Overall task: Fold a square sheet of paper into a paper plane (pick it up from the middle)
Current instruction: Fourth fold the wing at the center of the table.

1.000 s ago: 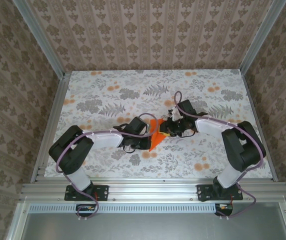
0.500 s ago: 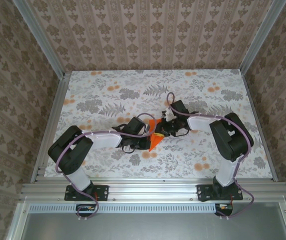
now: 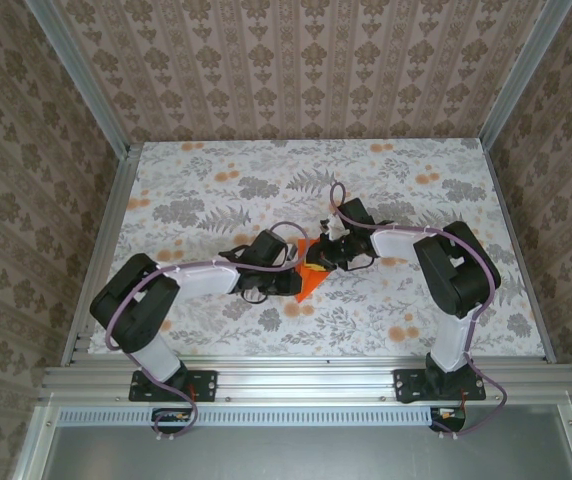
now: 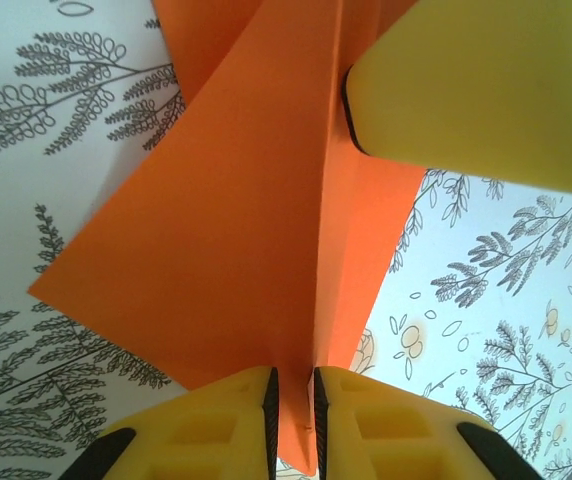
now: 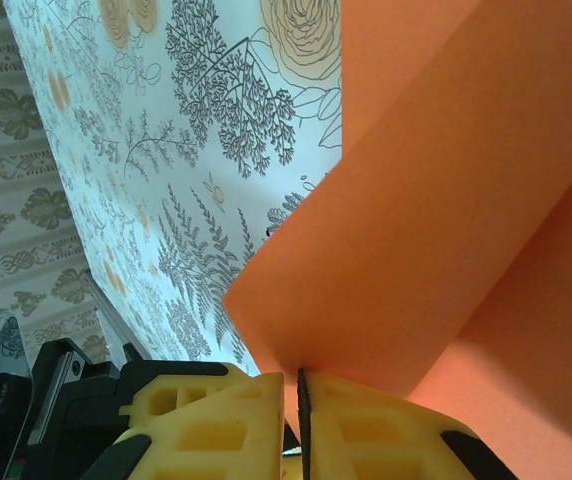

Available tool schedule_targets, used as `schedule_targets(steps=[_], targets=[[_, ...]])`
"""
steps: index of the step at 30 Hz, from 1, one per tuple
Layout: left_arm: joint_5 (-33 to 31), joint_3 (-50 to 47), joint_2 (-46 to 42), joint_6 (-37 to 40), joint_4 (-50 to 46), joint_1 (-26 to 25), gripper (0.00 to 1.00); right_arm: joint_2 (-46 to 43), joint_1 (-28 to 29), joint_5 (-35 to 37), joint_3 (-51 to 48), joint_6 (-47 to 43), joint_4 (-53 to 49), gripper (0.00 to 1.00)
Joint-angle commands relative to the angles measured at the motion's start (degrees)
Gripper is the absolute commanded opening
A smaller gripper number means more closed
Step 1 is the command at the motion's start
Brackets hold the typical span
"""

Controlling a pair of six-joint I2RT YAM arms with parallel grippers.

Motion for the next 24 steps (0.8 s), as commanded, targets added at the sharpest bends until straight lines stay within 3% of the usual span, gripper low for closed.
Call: schedule_targets(steps=[1, 18, 24], targets=[[1.61, 0.82, -1.08, -0.31, 0.00, 0.62, 0.20, 1.09, 0.36, -1.54, 1.42, 0.01, -0.20, 0.14], [2.82, 5.47, 3.63, 0.92, -1.45, 0.37, 0.26, -0.98, 0.36, -1.49, 0.42, -0.39, -0.97, 0.17], [1.87, 6.23, 4.40, 1.19, -2.36, -0.02, 0.14, -3.43, 0.13, -0.01, -0.59, -1.17, -2.53, 0.20]])
